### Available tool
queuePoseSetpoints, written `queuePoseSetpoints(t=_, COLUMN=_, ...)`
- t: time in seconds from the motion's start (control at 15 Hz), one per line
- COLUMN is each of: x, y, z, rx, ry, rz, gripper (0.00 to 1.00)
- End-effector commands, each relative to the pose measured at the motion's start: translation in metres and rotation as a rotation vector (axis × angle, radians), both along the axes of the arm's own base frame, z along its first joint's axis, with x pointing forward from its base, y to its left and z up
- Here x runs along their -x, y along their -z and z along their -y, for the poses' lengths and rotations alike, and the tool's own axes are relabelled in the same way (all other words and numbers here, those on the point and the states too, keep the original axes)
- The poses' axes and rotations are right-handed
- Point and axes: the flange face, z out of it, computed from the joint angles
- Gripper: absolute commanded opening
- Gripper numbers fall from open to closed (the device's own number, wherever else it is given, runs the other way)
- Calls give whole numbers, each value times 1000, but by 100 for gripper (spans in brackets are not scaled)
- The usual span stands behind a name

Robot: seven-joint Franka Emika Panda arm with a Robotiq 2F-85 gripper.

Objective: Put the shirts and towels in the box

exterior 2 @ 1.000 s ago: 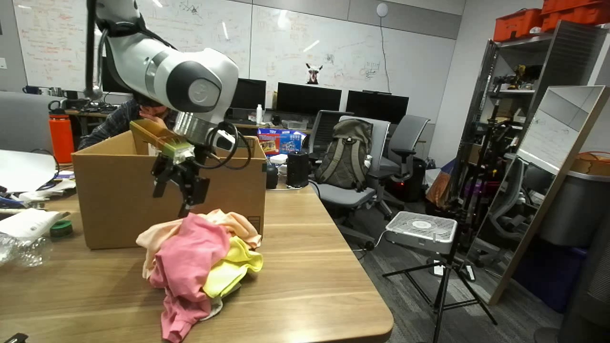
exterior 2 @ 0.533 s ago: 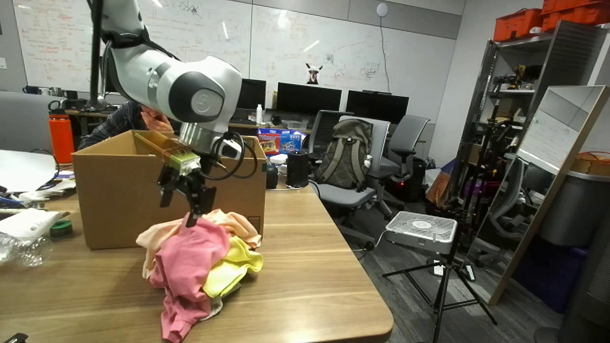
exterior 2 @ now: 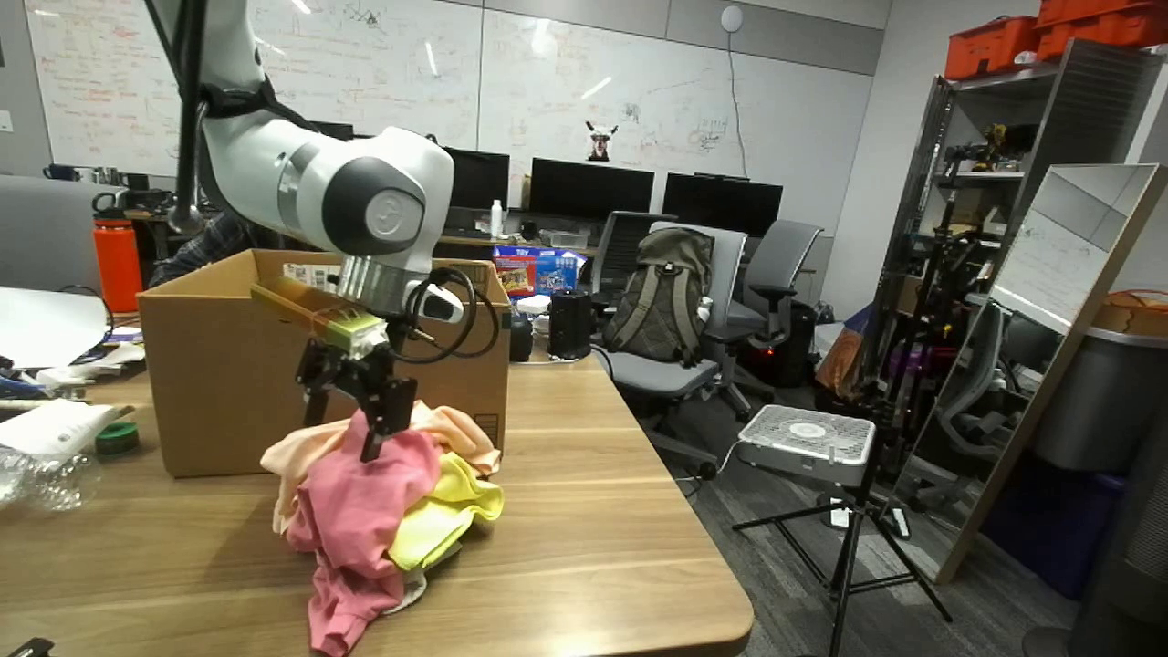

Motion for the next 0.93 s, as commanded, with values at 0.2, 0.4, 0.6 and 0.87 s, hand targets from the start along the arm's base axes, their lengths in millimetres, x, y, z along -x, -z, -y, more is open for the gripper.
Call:
queuePoseSetpoints(t=0.2, x=-3, y=21, z=1, rx=24, ry=-49, rz=19, gripper=100)
queuePoseSetpoints(t=0.4, x=-8, y=25, z=3, rx=37, ry=-58, rz=36, gripper=100)
queuePoseSetpoints(t=0.6, x=-15, y=25, z=5, rx=48, ry=-61, rz=63, gripper=100)
queuePoseSetpoints(t=0.87, x=-23, y=24, z=8, rx=66, ry=-64, rz=90, gripper=75)
